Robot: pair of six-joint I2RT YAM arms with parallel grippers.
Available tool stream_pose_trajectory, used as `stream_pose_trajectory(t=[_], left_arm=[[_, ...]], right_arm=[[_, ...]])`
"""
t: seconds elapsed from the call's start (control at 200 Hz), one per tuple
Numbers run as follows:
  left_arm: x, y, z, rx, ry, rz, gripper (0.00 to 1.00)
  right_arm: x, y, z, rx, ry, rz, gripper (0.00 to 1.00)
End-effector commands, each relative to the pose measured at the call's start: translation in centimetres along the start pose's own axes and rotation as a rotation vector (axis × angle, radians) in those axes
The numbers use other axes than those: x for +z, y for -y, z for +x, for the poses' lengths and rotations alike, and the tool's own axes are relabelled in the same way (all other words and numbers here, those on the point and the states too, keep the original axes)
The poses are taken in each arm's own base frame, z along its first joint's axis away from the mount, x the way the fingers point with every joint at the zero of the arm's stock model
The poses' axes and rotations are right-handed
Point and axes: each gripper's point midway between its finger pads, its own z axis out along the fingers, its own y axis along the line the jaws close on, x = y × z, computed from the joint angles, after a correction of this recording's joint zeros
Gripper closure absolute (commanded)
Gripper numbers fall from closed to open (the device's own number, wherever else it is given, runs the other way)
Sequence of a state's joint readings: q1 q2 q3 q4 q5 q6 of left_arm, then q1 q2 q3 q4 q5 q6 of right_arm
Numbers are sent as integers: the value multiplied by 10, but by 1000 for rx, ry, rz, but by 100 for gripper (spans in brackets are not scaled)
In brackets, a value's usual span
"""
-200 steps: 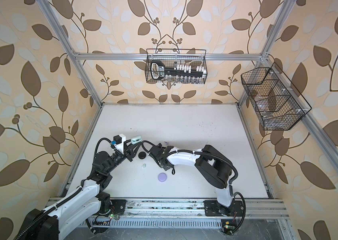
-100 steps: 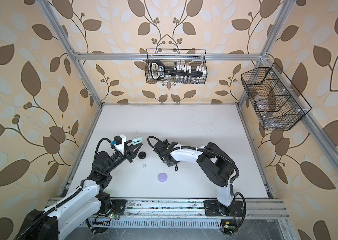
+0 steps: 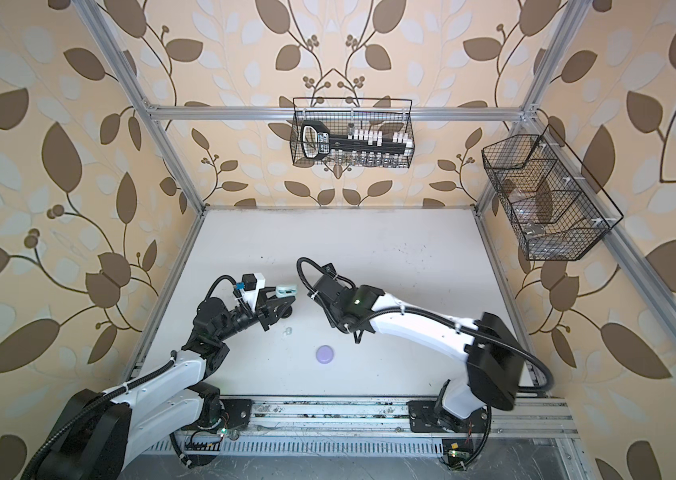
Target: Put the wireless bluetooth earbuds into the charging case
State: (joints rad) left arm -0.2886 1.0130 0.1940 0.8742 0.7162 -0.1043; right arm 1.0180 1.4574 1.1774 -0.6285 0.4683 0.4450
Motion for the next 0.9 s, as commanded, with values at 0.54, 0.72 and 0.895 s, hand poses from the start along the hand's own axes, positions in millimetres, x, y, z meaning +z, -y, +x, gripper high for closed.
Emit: stream_pose_trajectory(t=[0.54,0.72,0.895], left_arm=[[16,64,-13,190,-35,298,100],[18,64,-11,180,-50,308,100],[14,71,-12,192,-43,342,100]], right_arm=[[-67,-62,-44,-132,277,-169,46],[-75,-60,-41,-141,298,-170,45],[-67,-64,-31,-170,276,-167,45]])
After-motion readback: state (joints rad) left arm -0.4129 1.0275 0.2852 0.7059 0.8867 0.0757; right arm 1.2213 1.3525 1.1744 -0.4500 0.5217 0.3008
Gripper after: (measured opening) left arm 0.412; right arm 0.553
